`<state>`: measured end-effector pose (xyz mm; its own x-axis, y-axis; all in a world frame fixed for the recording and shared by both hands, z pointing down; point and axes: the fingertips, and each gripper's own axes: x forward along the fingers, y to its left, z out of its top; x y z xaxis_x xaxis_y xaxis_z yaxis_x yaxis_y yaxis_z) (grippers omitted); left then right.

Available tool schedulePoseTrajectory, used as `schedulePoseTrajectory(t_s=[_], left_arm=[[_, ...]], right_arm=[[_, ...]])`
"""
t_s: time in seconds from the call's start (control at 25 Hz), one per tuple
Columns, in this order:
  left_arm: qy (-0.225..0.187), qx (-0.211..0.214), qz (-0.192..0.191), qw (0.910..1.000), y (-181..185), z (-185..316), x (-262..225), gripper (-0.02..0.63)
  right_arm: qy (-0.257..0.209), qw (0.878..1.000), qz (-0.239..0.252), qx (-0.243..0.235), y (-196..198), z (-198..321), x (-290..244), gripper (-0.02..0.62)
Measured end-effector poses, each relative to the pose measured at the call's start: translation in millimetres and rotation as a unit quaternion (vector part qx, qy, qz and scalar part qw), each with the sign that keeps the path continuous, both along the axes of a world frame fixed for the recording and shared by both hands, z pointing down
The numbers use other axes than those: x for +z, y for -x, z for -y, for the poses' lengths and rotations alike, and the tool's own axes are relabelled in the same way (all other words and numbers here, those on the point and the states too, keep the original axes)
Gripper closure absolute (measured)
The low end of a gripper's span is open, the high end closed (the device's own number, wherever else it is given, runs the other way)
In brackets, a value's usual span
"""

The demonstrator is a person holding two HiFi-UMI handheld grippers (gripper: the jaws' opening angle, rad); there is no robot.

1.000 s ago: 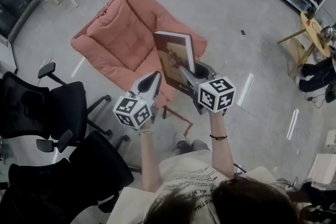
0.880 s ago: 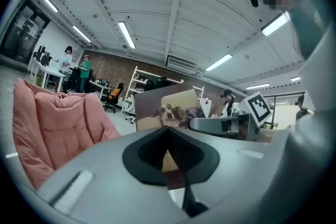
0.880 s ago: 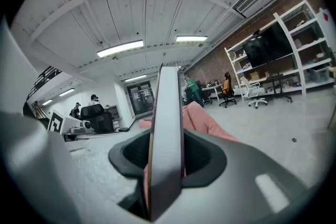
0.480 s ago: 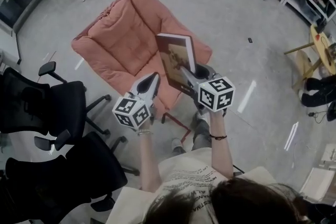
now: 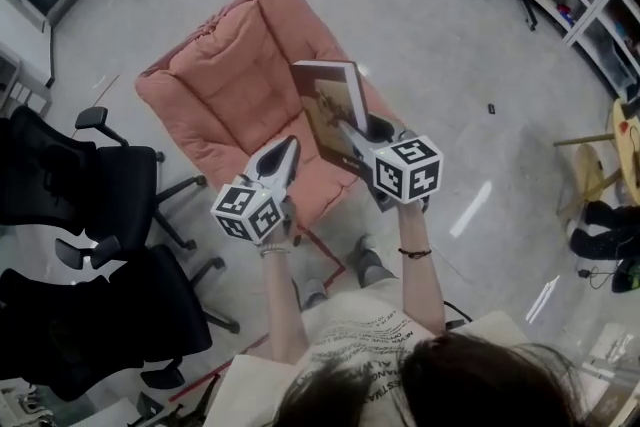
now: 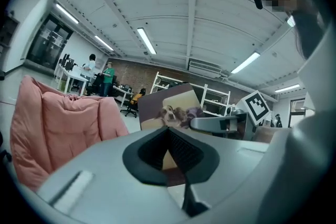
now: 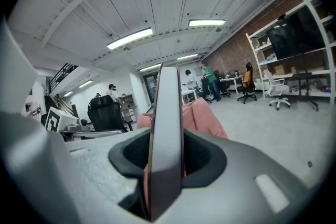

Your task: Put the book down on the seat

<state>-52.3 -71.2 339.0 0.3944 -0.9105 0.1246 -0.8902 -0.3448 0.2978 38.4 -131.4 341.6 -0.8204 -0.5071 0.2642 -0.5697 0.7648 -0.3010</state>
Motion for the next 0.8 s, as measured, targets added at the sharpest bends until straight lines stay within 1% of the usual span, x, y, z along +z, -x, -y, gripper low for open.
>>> schedulePoseTrajectory(t_s=[0.2,0.36,0.48,0.64,0.8], left_arm=[[0.005,-0.042,-0.001,0.9991,-8.7,18.0,3.0,0.614],[0.012,-0.073,-0.003,0.9972,-11.0,20.4,10.1,0.614],[0.022,-0.094,-0.005,0.9953,-6.1,18.1,17.4,0.614],[0.04,-0.105,-0.004,0.9936,1.0,14.6,29.6,0.614],[0.058,-0.116,-0.003,0.9915,-3.9,23.6,56.7,0.614]], right_arm=[[0.0,0.999,-0.005,-0.048,1.6,25.6,1.5,0.446],[0.007,0.997,-0.006,-0.076,4.3,36.5,8.9,0.446],[0.016,0.995,0.0,-0.094,11.7,39.6,14.3,0.446],[0.03,0.994,0.005,-0.109,25.0,40.6,25.4,0.446],[0.043,0.992,0.011,-0.115,22.5,50.6,52.4,0.446]])
